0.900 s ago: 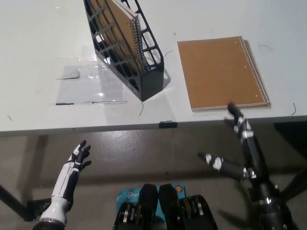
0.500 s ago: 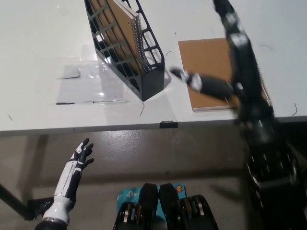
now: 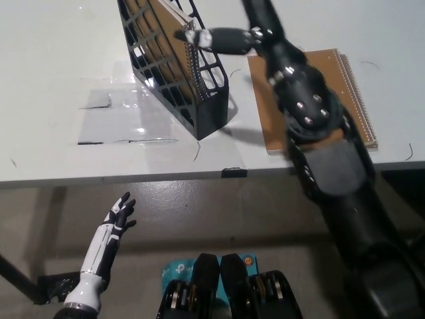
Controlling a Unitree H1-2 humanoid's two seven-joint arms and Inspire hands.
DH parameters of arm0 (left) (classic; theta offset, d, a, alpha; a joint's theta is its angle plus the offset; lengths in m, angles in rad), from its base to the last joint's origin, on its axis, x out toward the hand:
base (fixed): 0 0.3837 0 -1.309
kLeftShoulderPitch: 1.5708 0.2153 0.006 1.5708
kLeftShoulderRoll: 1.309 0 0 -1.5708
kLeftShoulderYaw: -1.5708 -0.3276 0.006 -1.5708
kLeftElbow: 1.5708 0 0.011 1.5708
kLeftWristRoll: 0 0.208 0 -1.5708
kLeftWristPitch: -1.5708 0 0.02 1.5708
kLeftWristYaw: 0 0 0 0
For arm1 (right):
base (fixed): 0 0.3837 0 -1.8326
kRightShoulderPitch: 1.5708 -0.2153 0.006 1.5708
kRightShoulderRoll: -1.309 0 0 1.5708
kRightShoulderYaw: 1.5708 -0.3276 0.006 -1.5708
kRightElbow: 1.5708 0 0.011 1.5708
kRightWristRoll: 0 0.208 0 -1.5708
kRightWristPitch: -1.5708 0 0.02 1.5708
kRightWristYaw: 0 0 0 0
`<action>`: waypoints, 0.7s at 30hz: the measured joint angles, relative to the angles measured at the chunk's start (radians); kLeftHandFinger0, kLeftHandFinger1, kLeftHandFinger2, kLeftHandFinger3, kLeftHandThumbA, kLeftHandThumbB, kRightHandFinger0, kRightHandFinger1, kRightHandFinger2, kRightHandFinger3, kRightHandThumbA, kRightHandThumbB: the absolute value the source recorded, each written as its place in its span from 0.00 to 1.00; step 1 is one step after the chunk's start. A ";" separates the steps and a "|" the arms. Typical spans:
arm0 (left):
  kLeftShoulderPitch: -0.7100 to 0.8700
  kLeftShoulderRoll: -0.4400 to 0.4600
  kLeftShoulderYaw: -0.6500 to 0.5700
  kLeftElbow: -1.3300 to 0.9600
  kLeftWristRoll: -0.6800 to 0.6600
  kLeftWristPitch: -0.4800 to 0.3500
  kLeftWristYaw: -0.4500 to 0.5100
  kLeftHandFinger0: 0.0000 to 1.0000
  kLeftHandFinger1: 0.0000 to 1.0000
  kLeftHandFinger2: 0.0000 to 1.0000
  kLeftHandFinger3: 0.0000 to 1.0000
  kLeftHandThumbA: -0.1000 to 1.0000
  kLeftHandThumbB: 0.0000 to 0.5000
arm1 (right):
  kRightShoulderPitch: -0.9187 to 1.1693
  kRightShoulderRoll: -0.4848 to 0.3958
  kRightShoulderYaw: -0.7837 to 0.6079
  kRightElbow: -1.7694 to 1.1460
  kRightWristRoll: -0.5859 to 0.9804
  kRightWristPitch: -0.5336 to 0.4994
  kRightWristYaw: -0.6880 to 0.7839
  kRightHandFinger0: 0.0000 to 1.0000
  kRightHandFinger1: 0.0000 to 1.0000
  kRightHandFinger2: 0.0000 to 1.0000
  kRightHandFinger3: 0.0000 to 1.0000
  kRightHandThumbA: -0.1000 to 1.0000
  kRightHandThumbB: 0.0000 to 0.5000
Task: Use the right hand to pick up a book from the book holder on the left side and put it on another book on the right side
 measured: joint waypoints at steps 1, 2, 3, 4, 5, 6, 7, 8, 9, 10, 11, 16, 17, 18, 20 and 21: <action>0.001 0.000 -0.002 -0.001 0.002 0.000 0.000 0.91 1.00 1.00 1.00 1.00 0.21 | -0.013 0.005 0.001 0.028 0.000 0.003 0.002 1.00 1.00 1.00 1.00 1.00 0.56; 0.002 0.000 -0.004 -0.001 0.004 0.000 0.000 0.91 1.00 1.00 1.00 1.00 0.21 | -0.027 0.012 0.002 0.057 0.000 0.005 0.002 1.00 1.00 1.00 1.00 1.00 0.56; 0.002 0.000 -0.005 -0.001 0.004 0.000 0.000 0.91 1.00 1.00 1.00 1.00 0.22 | -0.035 0.017 0.003 0.074 0.000 0.005 0.002 1.00 1.00 1.00 1.00 1.00 0.56; 0.002 0.000 -0.007 -0.001 0.006 0.000 0.000 0.90 1.00 1.00 1.00 0.99 0.23 | -0.046 0.025 0.003 0.104 -0.001 0.006 0.002 1.00 1.00 1.00 1.00 1.00 0.59; 0.002 0.000 -0.007 -0.001 0.008 0.000 0.000 0.89 1.00 1.00 1.00 0.98 0.22 | -0.053 0.030 0.004 0.125 -0.001 0.006 0.002 1.00 1.00 1.00 1.00 1.00 0.62; 0.002 0.000 -0.008 -0.002 0.012 0.000 0.000 0.89 1.00 1.00 1.00 0.98 0.23 | -0.059 0.035 0.005 0.149 -0.001 0.007 0.003 1.00 1.00 1.00 1.00 1.00 0.66; 0.002 0.000 -0.008 -0.002 0.015 0.000 0.000 0.90 1.00 1.00 1.00 0.98 0.23 | -0.065 0.039 0.006 0.167 -0.001 0.008 0.004 1.00 1.00 1.00 1.00 1.00 0.69; 0.002 0.000 -0.009 -0.002 0.017 0.000 0.000 0.89 1.00 1.00 1.00 0.97 0.22 | -0.067 0.042 0.007 0.179 -0.001 0.009 0.005 1.00 1.00 1.00 1.00 1.00 0.70; 0.002 0.000 -0.009 -0.002 0.021 0.000 0.000 0.88 1.00 1.00 1.00 0.96 0.22 | -0.069 0.046 0.008 0.194 -0.001 0.012 0.005 1.00 1.00 1.00 1.00 1.00 0.71; 0.002 0.000 -0.009 -0.002 0.023 0.000 0.000 0.88 1.00 1.00 1.00 0.96 0.22 | -0.069 0.048 0.009 0.200 -0.001 0.013 0.005 1.00 1.00 1.00 1.00 1.00 0.70; 0.002 0.000 -0.010 -0.003 0.028 0.000 0.000 0.88 1.00 1.00 1.00 0.96 0.22 | -0.070 0.053 0.009 0.213 -0.001 0.015 0.006 1.00 1.00 1.00 1.00 1.00 0.73; 0.002 0.000 -0.011 -0.011 0.039 0.000 0.000 0.88 1.00 1.00 1.00 0.94 0.24 | -0.076 0.065 0.010 0.278 0.000 0.017 0.006 1.00 1.00 1.00 1.00 1.00 0.77; 0.002 0.000 -0.011 -0.012 0.041 0.000 0.000 0.88 1.00 1.00 1.00 0.94 0.24 | -0.081 0.066 0.010 0.295 0.000 0.017 0.006 1.00 1.00 1.00 1.00 1.00 0.78; 0.002 0.000 -0.011 -0.013 0.041 0.000 0.000 0.88 1.00 1.00 1.00 0.94 0.22 | -0.087 0.066 0.010 0.311 0.000 0.017 0.006 1.00 1.00 1.00 1.00 1.00 0.79; 0.002 0.001 -0.011 -0.013 0.042 0.000 0.000 0.87 1.00 1.00 1.00 0.94 0.20 | -0.098 0.066 0.010 0.335 0.000 0.017 0.005 1.00 1.00 1.00 1.00 1.00 0.78; 0.002 0.001 -0.011 -0.013 0.043 0.000 0.000 0.88 1.00 1.00 1.00 0.94 0.19 | -0.103 0.066 0.010 0.348 0.000 0.017 0.005 1.00 1.00 1.00 1.00 1.00 0.78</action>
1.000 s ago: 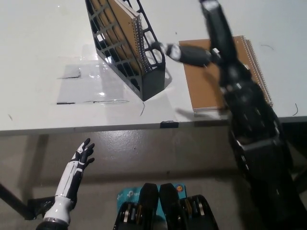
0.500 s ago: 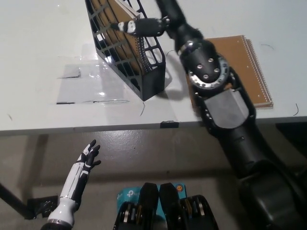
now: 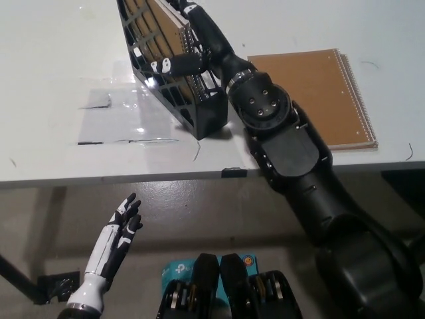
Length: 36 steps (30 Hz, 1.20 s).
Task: Use the right hand to pick up a book from the book holder on the left side and put it on another book on the right side
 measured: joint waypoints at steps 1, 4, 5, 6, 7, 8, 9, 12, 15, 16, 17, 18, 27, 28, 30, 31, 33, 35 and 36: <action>0.000 0.000 0.000 0.000 0.001 0.000 0.000 0.88 1.00 1.00 1.00 0.94 0.18 | -0.003 0.000 0.000 0.009 0.000 0.000 0.000 1.00 1.00 1.00 1.00 1.00 0.76; 0.000 0.000 0.000 -0.002 0.004 0.000 0.000 0.87 1.00 1.00 1.00 0.94 0.17 | -0.015 0.000 0.000 0.042 0.000 -0.001 0.000 1.00 1.00 1.00 1.00 1.00 0.74; 0.000 0.000 0.000 -0.002 0.005 0.000 0.000 0.87 1.00 1.00 1.00 0.93 0.16 | -0.019 0.000 0.000 0.050 0.000 -0.002 0.000 1.00 1.00 1.00 1.00 1.00 0.73; 0.000 0.000 0.000 -0.003 0.006 0.000 0.000 0.87 1.00 1.00 1.00 0.93 0.16 | -0.024 0.000 -0.001 0.061 0.000 -0.003 0.000 1.00 1.00 1.00 1.00 1.00 0.72; 0.000 0.000 0.000 -0.003 0.006 0.000 0.000 0.86 1.00 1.00 1.00 0.93 0.16 | -0.027 -0.001 -0.002 0.070 0.001 -0.004 0.000 1.00 1.00 1.00 1.00 1.00 0.69; 0.000 0.000 0.000 -0.004 0.007 0.000 0.000 0.86 1.00 1.00 1.00 0.94 0.16 | -0.030 -0.001 -0.002 0.078 0.001 -0.005 0.000 1.00 1.00 1.00 1.00 1.00 0.66; 0.000 0.000 0.000 -0.005 0.008 0.000 0.000 0.86 1.00 1.00 1.00 0.94 0.16 | -0.031 -0.001 -0.003 0.084 0.002 -0.006 0.000 1.00 1.00 1.00 1.00 1.00 0.67; 0.000 0.000 0.000 -0.006 0.011 0.000 0.000 0.85 1.00 1.00 1.00 0.94 0.15 | -0.032 0.000 -0.008 0.101 0.007 -0.011 0.000 1.00 1.00 1.00 1.00 1.00 0.68; 0.000 0.000 0.000 -0.006 0.014 0.000 0.000 0.84 1.00 1.00 1.00 0.94 0.15 | -0.032 0.001 -0.022 0.113 0.022 -0.014 0.001 0.97 1.00 1.00 1.00 1.00 0.68; 0.000 0.000 0.000 -0.006 0.015 0.000 0.000 0.84 1.00 1.00 1.00 0.94 0.15 | -0.032 0.002 -0.027 0.118 0.026 -0.014 0.002 0.94 1.00 1.00 1.00 1.00 0.67; 0.000 0.000 0.000 -0.006 0.015 0.000 0.000 0.84 1.00 1.00 1.00 0.94 0.15 | -0.032 0.002 -0.031 0.119 0.030 -0.014 0.003 0.90 1.00 1.00 1.00 1.00 0.71; 0.000 0.000 0.000 -0.006 0.016 0.000 0.000 0.84 1.00 1.00 1.00 0.94 0.16 | -0.032 0.003 -0.034 0.120 0.034 -0.014 0.005 0.82 0.97 1.00 1.00 1.00 0.66; 0.000 0.001 0.000 -0.005 0.019 0.000 0.000 0.81 0.98 1.00 1.00 0.96 0.18 | -0.056 0.007 -0.044 0.168 0.044 -0.015 -0.025 0.03 0.32 0.63 0.55 0.00 0.32; -0.001 0.001 0.000 -0.005 0.019 0.000 0.000 0.80 0.97 1.00 1.00 0.97 0.19 | -0.061 0.007 -0.044 0.174 0.044 -0.015 -0.034 0.03 0.34 0.64 0.57 0.00 0.31; -0.003 0.001 0.000 -0.005 0.020 0.000 0.000 0.80 0.97 1.00 1.00 0.97 0.20 | -0.064 0.006 -0.045 0.179 0.044 -0.016 -0.044 0.05 0.39 0.70 0.64 0.00 0.32; -0.005 0.001 0.000 -0.004 0.021 0.000 0.000 0.79 0.97 1.00 1.00 0.97 0.20 | -0.064 0.006 -0.046 0.181 0.044 -0.016 -0.050 0.05 0.40 0.70 0.64 0.00 0.32; -0.009 0.001 0.000 -0.004 0.022 0.000 0.000 0.78 0.95 1.00 1.00 0.97 0.17 | -0.064 0.007 -0.049 0.184 0.045 -0.016 -0.056 0.07 0.44 0.74 0.69 0.01 0.31; -0.012 0.002 0.000 -0.004 0.023 0.000 0.000 0.77 0.94 1.00 1.00 0.97 0.19 | -0.064 0.008 -0.057 0.185 0.047 -0.016 -0.063 0.08 0.45 0.75 0.70 0.04 0.33; -0.012 0.002 0.000 -0.004 0.023 0.000 0.000 0.76 0.94 1.00 1.00 0.97 0.19 | -0.064 0.008 -0.059 0.186 0.049 -0.016 -0.065 0.08 0.46 0.75 0.70 0.05 0.34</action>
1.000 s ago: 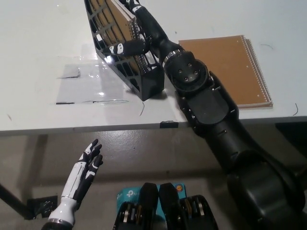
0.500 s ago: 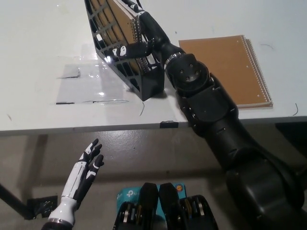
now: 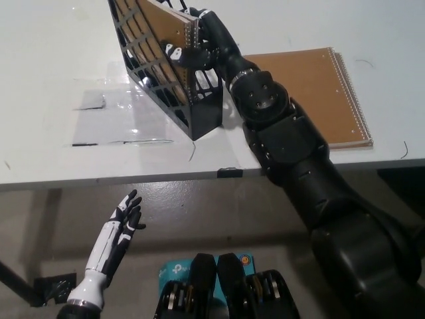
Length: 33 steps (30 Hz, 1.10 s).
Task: Use the right hand to pick up a book from the book holder on the left side and put it on another book on the right side
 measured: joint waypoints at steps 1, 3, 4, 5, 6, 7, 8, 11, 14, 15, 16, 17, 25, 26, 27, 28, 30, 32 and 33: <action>0.000 0.000 0.000 0.000 0.001 0.000 0.000 0.75 0.93 1.00 1.00 0.98 0.19 | 0.000 0.001 -0.003 0.001 0.003 0.000 -0.002 0.08 0.46 0.75 0.69 0.05 0.35; 0.000 0.001 0.000 0.000 0.002 0.000 0.000 0.75 0.92 1.00 1.00 0.98 0.19 | 0.000 0.001 -0.012 0.005 0.012 -0.002 -0.003 0.09 0.46 0.74 0.68 0.08 0.35; 0.000 0.001 0.000 0.000 0.002 0.000 0.000 0.74 0.91 1.00 1.00 0.98 0.19 | 0.000 0.001 -0.014 0.007 0.015 -0.003 -0.003 0.09 0.45 0.73 0.68 0.09 0.35; -0.001 0.002 0.000 0.000 0.003 0.000 0.000 0.73 0.90 1.00 1.00 0.98 0.17 | 0.000 0.001 -0.017 0.009 0.017 -0.005 -0.003 0.09 0.46 0.73 0.68 0.07 0.34; -0.001 0.002 0.000 0.000 0.003 0.000 0.000 0.72 0.88 1.00 1.00 0.98 0.17 | 0.000 0.000 -0.019 0.011 0.019 -0.006 -0.003 0.09 0.45 0.72 0.67 0.02 0.33; -0.002 0.002 0.000 0.001 0.003 0.000 0.000 0.71 0.88 1.00 1.00 0.98 0.17 | 0.000 0.000 -0.023 0.013 0.022 -0.007 -0.002 0.06 0.44 0.72 0.68 0.00 0.32; -0.003 0.002 0.000 0.001 0.003 0.000 0.000 0.71 0.88 1.00 1.00 0.98 0.17 | 0.000 0.001 -0.031 0.013 0.028 -0.007 0.001 0.01 0.42 0.74 0.71 0.00 0.30; -0.004 0.002 0.000 0.001 0.003 0.000 0.000 0.71 0.87 1.00 1.00 0.98 0.20 | 0.000 0.004 -0.076 0.014 0.061 -0.004 0.017 0.00 0.33 0.74 0.75 0.00 0.29; -0.004 0.002 0.000 0.002 0.003 0.000 0.000 0.70 0.86 1.00 1.00 0.98 0.18 | 0.001 0.011 -0.152 0.013 0.108 0.010 0.034 0.00 0.31 0.79 0.81 0.00 0.28; -0.004 0.002 0.000 0.004 0.003 0.000 0.000 0.70 0.86 1.00 1.00 0.98 0.18 | 0.002 0.014 -0.189 0.011 0.129 0.023 0.040 0.00 0.30 0.79 0.83 0.00 0.28; -0.004 0.002 0.000 0.007 0.003 0.000 0.000 0.69 0.85 0.99 1.00 0.97 0.17 | 0.004 0.017 -0.213 0.009 0.147 0.036 0.043 0.00 0.28 0.79 0.86 0.00 0.25; -0.004 0.002 0.000 0.011 0.003 0.000 0.000 0.69 0.85 0.99 1.00 0.96 0.18 | 0.004 0.018 -0.236 0.007 0.163 0.048 0.046 0.00 0.25 0.76 0.89 0.00 0.26; -0.004 0.002 0.000 0.025 0.003 0.001 0.000 0.66 0.82 0.97 1.00 0.94 0.15 | 0.004 0.024 -0.421 -0.019 0.302 0.172 0.057 0.00 0.31 0.77 1.00 0.00 0.25; -0.004 0.002 0.000 0.026 0.003 0.001 0.000 0.66 0.82 0.98 1.00 0.94 0.14 | 0.004 0.026 -0.441 -0.027 0.319 0.190 0.058 0.00 0.31 0.77 1.00 0.00 0.25; -0.004 0.002 0.000 0.026 0.003 0.001 0.000 0.65 0.82 0.98 1.00 0.94 0.14 | 0.004 0.028 -0.456 -0.032 0.332 0.204 0.058 0.00 0.30 0.77 1.00 0.00 0.21; -0.004 0.002 0.000 0.026 0.003 0.001 0.000 0.65 0.82 0.98 1.00 0.94 0.14 | 0.002 0.029 -0.479 -0.038 0.351 0.224 0.059 0.00 0.31 0.77 1.00 0.00 0.21; -0.004 0.002 0.000 0.027 0.003 0.001 0.000 0.63 0.82 0.98 1.00 0.95 0.14 | -0.001 0.031 -0.511 -0.046 0.379 0.256 0.060 0.00 0.31 0.77 1.00 0.00 0.23; -0.004 0.002 0.000 0.027 0.003 0.001 0.000 0.63 0.81 0.97 1.00 0.95 0.15 | -0.003 0.031 -0.545 -0.059 0.413 0.296 0.060 0.00 0.30 0.76 1.00 0.00 0.21; -0.004 0.002 0.000 0.028 0.003 0.001 0.000 0.63 0.81 0.98 1.00 0.96 0.15 | -0.003 0.031 -0.557 -0.068 0.423 0.310 0.060 0.00 0.30 0.76 1.00 0.00 0.22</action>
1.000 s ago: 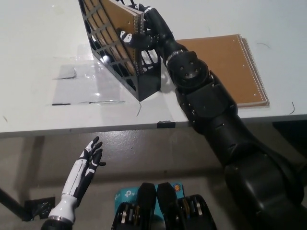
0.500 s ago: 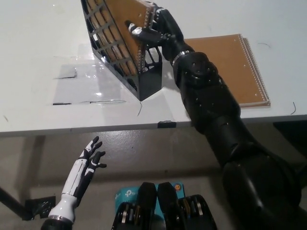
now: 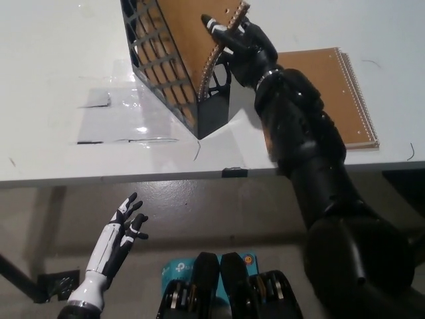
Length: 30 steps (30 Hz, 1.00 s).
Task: Use the right hand to pick up a book from the book holder on the left side and put it on another book on the right side
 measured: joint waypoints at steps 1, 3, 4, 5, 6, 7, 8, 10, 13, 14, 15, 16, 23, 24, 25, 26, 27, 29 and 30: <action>0.000 0.000 0.000 0.000 0.000 0.000 0.000 0.62 0.81 0.97 1.00 0.96 0.16 | -0.001 0.000 -0.012 -0.008 0.014 0.017 0.000 0.00 0.30 0.76 1.00 0.00 0.22; 0.000 0.000 0.000 0.001 0.000 0.000 0.000 0.61 0.81 0.97 1.00 0.96 0.16 | -0.007 0.000 -0.036 -0.029 0.040 0.050 -0.001 0.00 0.31 0.76 1.00 0.00 0.22; 0.000 0.000 0.000 0.001 0.000 0.000 0.000 0.61 0.80 0.97 1.00 0.96 0.16 | -0.009 0.000 -0.042 -0.036 0.047 0.060 -0.001 0.00 0.32 0.77 1.00 0.00 0.23; 0.000 0.000 0.000 0.001 0.000 0.000 0.000 0.61 0.80 0.97 1.00 0.96 0.15 | -0.016 0.000 -0.051 -0.047 0.059 0.075 -0.002 0.00 0.33 0.79 1.00 0.00 0.22; 0.000 0.000 0.000 0.002 0.000 0.000 0.000 0.61 0.80 0.97 1.00 0.96 0.15 | -0.023 -0.001 -0.057 -0.057 0.068 0.088 -0.002 0.00 0.33 0.80 1.00 0.00 0.24; 0.000 0.000 0.000 0.002 0.000 0.000 0.000 0.61 0.80 0.97 1.00 0.96 0.16 | -0.031 -0.001 -0.062 -0.073 0.076 0.101 -0.003 0.00 0.34 0.80 1.00 0.00 0.25; 0.000 0.000 0.000 0.002 0.000 0.000 0.000 0.61 0.80 0.97 1.00 0.96 0.16 | -0.036 -0.002 -0.065 -0.082 0.080 0.108 -0.003 0.00 0.34 0.81 1.00 0.00 0.25; 0.000 0.000 0.000 0.002 0.000 0.000 0.000 0.62 0.80 0.97 1.00 0.96 0.16 | -0.052 -0.006 -0.071 -0.107 0.096 0.128 -0.004 0.00 0.33 0.79 1.00 0.00 0.24; 0.000 0.000 0.000 0.004 0.000 0.000 0.000 0.61 0.79 0.96 1.00 0.96 0.16 | -0.079 -0.015 -0.076 -0.139 0.114 0.155 -0.006 0.00 0.27 0.76 1.00 0.00 0.25; 0.000 0.000 0.000 0.004 0.000 0.000 0.000 0.61 0.79 0.96 1.00 0.96 0.16 | -0.088 -0.019 -0.078 -0.146 0.119 0.164 -0.008 0.00 0.25 0.75 1.00 0.00 0.26; 0.000 0.000 0.000 0.005 0.000 0.000 0.000 0.61 0.80 0.96 1.00 0.96 0.16 | -0.099 -0.023 -0.079 -0.154 0.125 0.173 -0.012 0.00 0.25 0.76 1.00 0.00 0.25; 0.000 0.000 -0.001 0.005 0.000 0.000 0.000 0.61 0.79 0.95 1.00 0.97 0.17 | -0.108 -0.026 -0.080 -0.156 0.130 0.177 -0.015 0.00 0.26 0.76 1.00 0.00 0.21; 0.000 0.000 -0.002 0.007 0.001 0.000 0.000 0.61 0.79 0.96 1.00 0.97 0.15 | -0.163 -0.065 -0.083 -0.184 0.160 0.220 -0.031 0.00 0.19 0.69 1.00 0.00 0.21; 0.000 0.000 -0.002 0.008 0.001 0.000 0.000 0.61 0.79 0.96 1.00 0.97 0.16 | -0.167 -0.069 -0.083 -0.187 0.162 0.223 -0.033 0.00 0.18 0.70 1.00 0.00 0.22; 0.000 0.000 -0.002 0.008 0.001 0.000 0.000 0.61 0.79 0.96 1.00 0.97 0.16 | -0.175 -0.078 -0.083 -0.189 0.167 0.230 -0.035 0.00 0.18 0.71 1.00 0.00 0.22; -0.001 0.000 -0.002 0.008 0.002 0.000 0.000 0.61 0.79 0.95 1.00 0.97 0.17 | -0.180 -0.086 -0.083 -0.190 0.173 0.235 -0.037 0.00 0.17 0.71 0.92 0.00 0.20; -0.001 0.000 -0.002 0.009 0.002 0.000 0.000 0.61 0.79 0.95 1.00 0.97 0.17 | -0.184 -0.094 -0.083 -0.192 0.178 0.239 -0.038 0.00 0.18 0.70 0.94 0.00 0.21; -0.001 0.000 -0.003 0.009 0.003 0.000 0.000 0.60 0.78 0.95 1.00 0.96 0.15 | -0.194 -0.110 -0.083 -0.199 0.189 0.246 -0.042 0.00 0.17 0.69 1.00 0.00 0.21; -0.002 0.000 -0.003 0.009 0.003 0.000 0.000 0.60 0.78 0.95 1.00 0.96 0.15 | -0.199 -0.121 -0.083 -0.203 0.194 0.249 -0.044 0.00 0.16 0.67 1.00 0.00 0.22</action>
